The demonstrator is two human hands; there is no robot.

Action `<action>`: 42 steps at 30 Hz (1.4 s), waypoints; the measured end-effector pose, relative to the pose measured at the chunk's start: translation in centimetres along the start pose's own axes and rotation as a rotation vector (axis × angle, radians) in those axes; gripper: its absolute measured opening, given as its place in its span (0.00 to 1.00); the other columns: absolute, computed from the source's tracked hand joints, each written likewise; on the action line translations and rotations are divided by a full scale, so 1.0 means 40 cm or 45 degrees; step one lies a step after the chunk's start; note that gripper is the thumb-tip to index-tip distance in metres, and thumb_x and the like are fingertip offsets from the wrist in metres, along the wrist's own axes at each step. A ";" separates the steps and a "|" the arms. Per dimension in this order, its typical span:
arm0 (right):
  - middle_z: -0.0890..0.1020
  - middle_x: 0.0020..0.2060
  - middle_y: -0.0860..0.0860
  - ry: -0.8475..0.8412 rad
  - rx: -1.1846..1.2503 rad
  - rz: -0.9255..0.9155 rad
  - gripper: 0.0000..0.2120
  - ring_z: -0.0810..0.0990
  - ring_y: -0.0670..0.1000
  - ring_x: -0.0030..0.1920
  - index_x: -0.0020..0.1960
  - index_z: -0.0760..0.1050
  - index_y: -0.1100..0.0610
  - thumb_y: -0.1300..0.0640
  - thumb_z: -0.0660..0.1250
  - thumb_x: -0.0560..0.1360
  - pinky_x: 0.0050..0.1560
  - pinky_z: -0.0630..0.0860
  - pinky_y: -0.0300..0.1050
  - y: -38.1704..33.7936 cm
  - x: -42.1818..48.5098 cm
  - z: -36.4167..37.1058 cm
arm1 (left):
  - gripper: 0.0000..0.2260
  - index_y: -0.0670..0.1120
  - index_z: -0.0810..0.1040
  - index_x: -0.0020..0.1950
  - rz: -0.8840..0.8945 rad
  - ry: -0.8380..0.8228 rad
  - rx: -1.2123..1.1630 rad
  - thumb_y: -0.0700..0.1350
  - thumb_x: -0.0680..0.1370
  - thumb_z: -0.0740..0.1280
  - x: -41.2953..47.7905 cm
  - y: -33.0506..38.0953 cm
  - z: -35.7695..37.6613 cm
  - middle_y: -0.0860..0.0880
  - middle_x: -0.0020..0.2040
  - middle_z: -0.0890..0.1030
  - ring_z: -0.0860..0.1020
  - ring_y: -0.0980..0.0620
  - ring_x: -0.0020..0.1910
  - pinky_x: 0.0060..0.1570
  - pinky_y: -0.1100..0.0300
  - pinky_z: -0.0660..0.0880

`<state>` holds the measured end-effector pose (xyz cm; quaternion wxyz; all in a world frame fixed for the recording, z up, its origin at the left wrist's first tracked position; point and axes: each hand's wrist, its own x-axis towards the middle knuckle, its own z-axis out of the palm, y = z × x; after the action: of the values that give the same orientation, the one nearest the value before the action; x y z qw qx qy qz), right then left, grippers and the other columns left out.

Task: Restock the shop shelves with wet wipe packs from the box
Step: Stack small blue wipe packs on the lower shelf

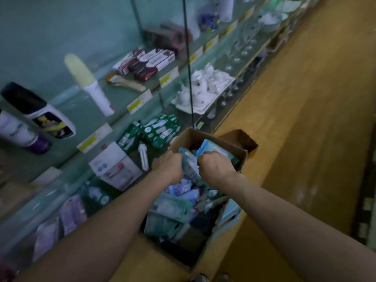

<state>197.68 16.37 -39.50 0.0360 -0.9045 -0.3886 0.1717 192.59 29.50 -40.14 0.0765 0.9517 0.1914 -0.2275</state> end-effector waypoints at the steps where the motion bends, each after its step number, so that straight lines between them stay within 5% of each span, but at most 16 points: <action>1: 0.75 0.47 0.57 -0.040 0.009 -0.009 0.08 0.73 0.60 0.54 0.41 0.69 0.58 0.62 0.59 0.79 0.44 0.63 0.47 -0.008 0.015 0.034 | 0.09 0.47 0.73 0.59 -0.027 -0.025 -0.016 0.44 0.79 0.62 0.001 -0.021 0.031 0.43 0.61 0.71 0.74 0.40 0.59 0.51 0.50 0.70; 4: 0.78 0.55 0.59 -0.111 0.020 -0.038 0.09 0.75 0.59 0.58 0.55 0.75 0.62 0.62 0.58 0.79 0.50 0.69 0.48 -0.035 0.047 0.134 | 0.09 0.46 0.76 0.56 -0.107 -0.039 -0.067 0.44 0.77 0.63 0.006 -0.077 0.132 0.43 0.61 0.75 0.74 0.40 0.59 0.52 0.51 0.73; 11: 0.75 0.61 0.58 -0.312 0.074 -0.102 0.13 0.72 0.58 0.63 0.60 0.75 0.60 0.59 0.60 0.78 0.58 0.71 0.46 -0.089 0.078 0.357 | 0.18 0.48 0.71 0.68 -0.437 -0.248 -0.288 0.46 0.78 0.63 0.011 -0.161 0.330 0.44 0.67 0.74 0.73 0.42 0.65 0.60 0.52 0.72; 20: 0.51 0.75 0.60 -0.542 0.062 -0.109 0.38 0.52 0.63 0.75 0.77 0.49 0.53 0.49 0.68 0.75 0.69 0.58 0.61 -0.139 0.120 0.515 | 0.23 0.48 0.64 0.73 -0.615 -0.240 -0.689 0.47 0.78 0.61 0.014 -0.205 0.471 0.44 0.70 0.72 0.72 0.42 0.66 0.64 0.52 0.70; 23: 0.59 0.72 0.59 -0.493 0.040 -0.073 0.43 0.58 0.61 0.72 0.76 0.47 0.52 0.46 0.70 0.72 0.68 0.61 0.59 -0.141 0.141 0.535 | 0.24 0.47 0.62 0.75 -0.629 -0.172 -0.793 0.45 0.79 0.61 0.024 -0.208 0.489 0.45 0.70 0.72 0.71 0.41 0.67 0.63 0.54 0.68; 26: 0.65 0.67 0.59 -0.444 0.064 -0.048 0.42 0.64 0.62 0.67 0.76 0.50 0.54 0.47 0.70 0.71 0.65 0.64 0.57 -0.136 0.147 0.524 | 0.19 0.43 0.69 0.66 -0.782 -0.051 -1.061 0.47 0.77 0.65 0.032 -0.200 0.503 0.41 0.63 0.77 0.75 0.40 0.61 0.60 0.54 0.72; 29: 0.68 0.64 0.59 -0.473 0.341 0.084 0.39 0.68 0.61 0.65 0.74 0.56 0.55 0.44 0.69 0.71 0.64 0.68 0.53 -0.112 0.134 0.487 | 0.25 0.41 0.77 0.53 -0.989 0.126 -1.561 0.58 0.66 0.70 0.046 -0.183 0.510 0.40 0.50 0.83 0.82 0.41 0.48 0.51 0.47 0.80; 31: 0.74 0.59 0.56 -0.494 0.774 0.276 0.33 0.75 0.56 0.58 0.70 0.63 0.57 0.42 0.69 0.72 0.58 0.74 0.47 -0.082 0.123 0.456 | 0.23 0.39 0.79 0.53 -1.065 0.225 -1.814 0.55 0.68 0.73 0.055 -0.163 0.498 0.40 0.46 0.83 0.81 0.45 0.39 0.39 0.52 0.81; 33: 0.77 0.53 0.50 -0.520 1.346 0.493 0.25 0.78 0.49 0.49 0.66 0.68 0.57 0.47 0.68 0.74 0.45 0.78 0.39 -0.059 0.111 0.430 | 0.19 0.41 0.79 0.55 -1.021 0.143 -2.020 0.54 0.73 0.73 0.069 -0.135 0.479 0.42 0.46 0.82 0.80 0.48 0.39 0.32 0.57 0.77; 36: 0.76 0.62 0.51 -0.551 1.631 0.616 0.27 0.77 0.51 0.55 0.70 0.69 0.53 0.49 0.68 0.73 0.49 0.81 0.49 -0.036 0.111 0.420 | 0.19 0.45 0.80 0.58 -0.752 -0.318 -2.340 0.58 0.76 0.67 0.089 -0.089 0.432 0.44 0.49 0.84 0.82 0.46 0.47 0.47 0.50 0.81; 39: 0.78 0.59 0.49 -0.587 1.513 0.484 0.28 0.78 0.51 0.56 0.66 0.73 0.52 0.38 0.66 0.70 0.53 0.79 0.50 -0.027 0.117 0.389 | 0.22 0.43 0.79 0.62 -0.623 -0.473 -2.515 0.58 0.77 0.66 0.110 -0.073 0.411 0.41 0.55 0.83 0.82 0.43 0.53 0.54 0.48 0.78; 42: 0.81 0.47 0.52 -0.180 1.153 0.316 0.20 0.79 0.53 0.50 0.54 0.78 0.56 0.41 0.58 0.79 0.55 0.75 0.49 0.004 0.135 0.358 | 0.19 0.44 0.80 0.61 -0.609 -0.407 -2.479 0.56 0.77 0.67 0.132 -0.081 0.413 0.43 0.53 0.83 0.81 0.45 0.48 0.51 0.52 0.75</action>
<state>196.39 19.16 -54.50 0.3795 -0.8235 -0.1652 0.3880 188.97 30.35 -57.39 0.7958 0.3710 0.4666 -0.1067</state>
